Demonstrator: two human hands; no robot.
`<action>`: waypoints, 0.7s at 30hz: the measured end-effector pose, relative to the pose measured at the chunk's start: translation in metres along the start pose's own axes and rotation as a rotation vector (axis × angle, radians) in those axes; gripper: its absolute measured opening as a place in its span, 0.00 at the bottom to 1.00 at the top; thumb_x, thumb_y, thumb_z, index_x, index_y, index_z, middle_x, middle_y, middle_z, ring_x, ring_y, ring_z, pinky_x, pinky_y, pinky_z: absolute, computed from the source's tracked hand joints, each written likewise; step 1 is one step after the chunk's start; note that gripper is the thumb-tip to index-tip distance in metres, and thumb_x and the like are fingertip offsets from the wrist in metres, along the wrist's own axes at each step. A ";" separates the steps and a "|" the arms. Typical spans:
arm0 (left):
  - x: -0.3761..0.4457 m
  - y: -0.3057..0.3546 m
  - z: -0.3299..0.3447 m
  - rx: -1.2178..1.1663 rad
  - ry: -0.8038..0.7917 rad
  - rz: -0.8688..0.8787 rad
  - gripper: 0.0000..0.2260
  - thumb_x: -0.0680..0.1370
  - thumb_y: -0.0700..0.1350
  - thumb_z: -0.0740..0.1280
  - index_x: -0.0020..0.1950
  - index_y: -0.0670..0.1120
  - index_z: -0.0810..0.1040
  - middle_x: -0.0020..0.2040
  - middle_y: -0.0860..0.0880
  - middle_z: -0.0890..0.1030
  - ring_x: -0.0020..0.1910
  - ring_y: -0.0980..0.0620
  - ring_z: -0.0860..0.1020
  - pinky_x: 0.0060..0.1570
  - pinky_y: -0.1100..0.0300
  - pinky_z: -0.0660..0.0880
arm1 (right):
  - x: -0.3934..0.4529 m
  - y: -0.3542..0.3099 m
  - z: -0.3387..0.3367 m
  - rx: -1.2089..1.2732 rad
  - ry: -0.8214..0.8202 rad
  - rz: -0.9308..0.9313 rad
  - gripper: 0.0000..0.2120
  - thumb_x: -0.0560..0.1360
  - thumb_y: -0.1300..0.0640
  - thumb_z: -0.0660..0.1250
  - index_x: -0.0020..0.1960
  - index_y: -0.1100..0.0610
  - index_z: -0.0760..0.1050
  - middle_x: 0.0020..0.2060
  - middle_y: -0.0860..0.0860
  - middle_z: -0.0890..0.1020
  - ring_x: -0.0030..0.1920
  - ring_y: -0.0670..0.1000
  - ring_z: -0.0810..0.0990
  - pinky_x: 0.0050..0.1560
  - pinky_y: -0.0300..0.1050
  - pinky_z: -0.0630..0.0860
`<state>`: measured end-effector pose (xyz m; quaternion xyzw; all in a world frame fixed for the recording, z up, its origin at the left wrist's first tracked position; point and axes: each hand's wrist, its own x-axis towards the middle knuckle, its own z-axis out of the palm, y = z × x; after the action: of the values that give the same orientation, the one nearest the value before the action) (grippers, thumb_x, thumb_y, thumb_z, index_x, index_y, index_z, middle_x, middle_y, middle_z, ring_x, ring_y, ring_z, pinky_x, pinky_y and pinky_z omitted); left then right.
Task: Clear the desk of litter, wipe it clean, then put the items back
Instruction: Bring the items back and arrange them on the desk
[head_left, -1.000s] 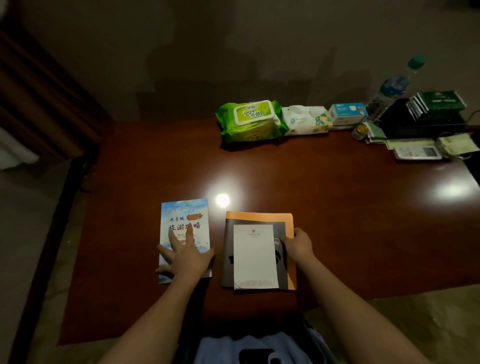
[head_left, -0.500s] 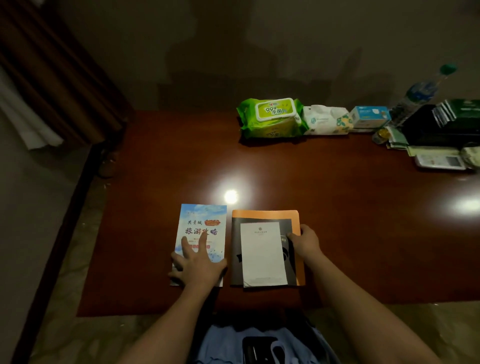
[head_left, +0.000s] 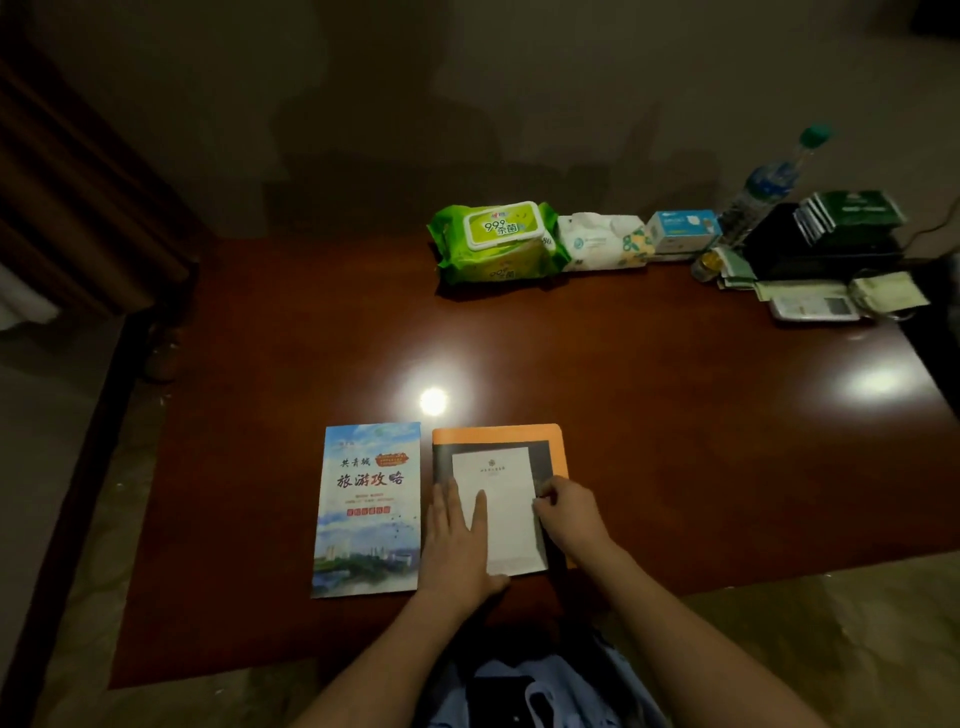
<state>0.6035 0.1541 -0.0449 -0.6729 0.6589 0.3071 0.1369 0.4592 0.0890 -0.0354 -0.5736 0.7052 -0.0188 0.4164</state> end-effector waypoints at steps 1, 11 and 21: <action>0.002 -0.002 0.000 0.018 0.004 0.016 0.47 0.73 0.62 0.67 0.77 0.47 0.38 0.75 0.36 0.33 0.74 0.36 0.34 0.73 0.43 0.44 | -0.001 -0.001 0.002 0.006 0.006 0.000 0.02 0.79 0.61 0.62 0.48 0.59 0.73 0.43 0.49 0.74 0.42 0.47 0.73 0.35 0.36 0.69; 0.003 -0.007 -0.007 0.075 0.019 0.080 0.46 0.72 0.62 0.66 0.77 0.48 0.41 0.75 0.35 0.38 0.75 0.34 0.40 0.74 0.42 0.46 | 0.000 -0.003 0.008 0.090 0.040 0.091 0.04 0.77 0.60 0.63 0.43 0.59 0.71 0.39 0.51 0.76 0.44 0.53 0.77 0.44 0.48 0.76; 0.008 0.112 -0.076 0.201 0.127 0.436 0.33 0.77 0.57 0.63 0.77 0.48 0.53 0.78 0.42 0.49 0.76 0.41 0.46 0.73 0.45 0.49 | -0.042 0.050 -0.063 0.017 0.213 0.153 0.12 0.79 0.59 0.62 0.61 0.59 0.73 0.56 0.54 0.78 0.55 0.52 0.78 0.55 0.47 0.77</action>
<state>0.5124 0.0925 0.0340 -0.5158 0.8230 0.2193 0.0918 0.3810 0.1120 0.0046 -0.5095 0.7868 -0.0536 0.3443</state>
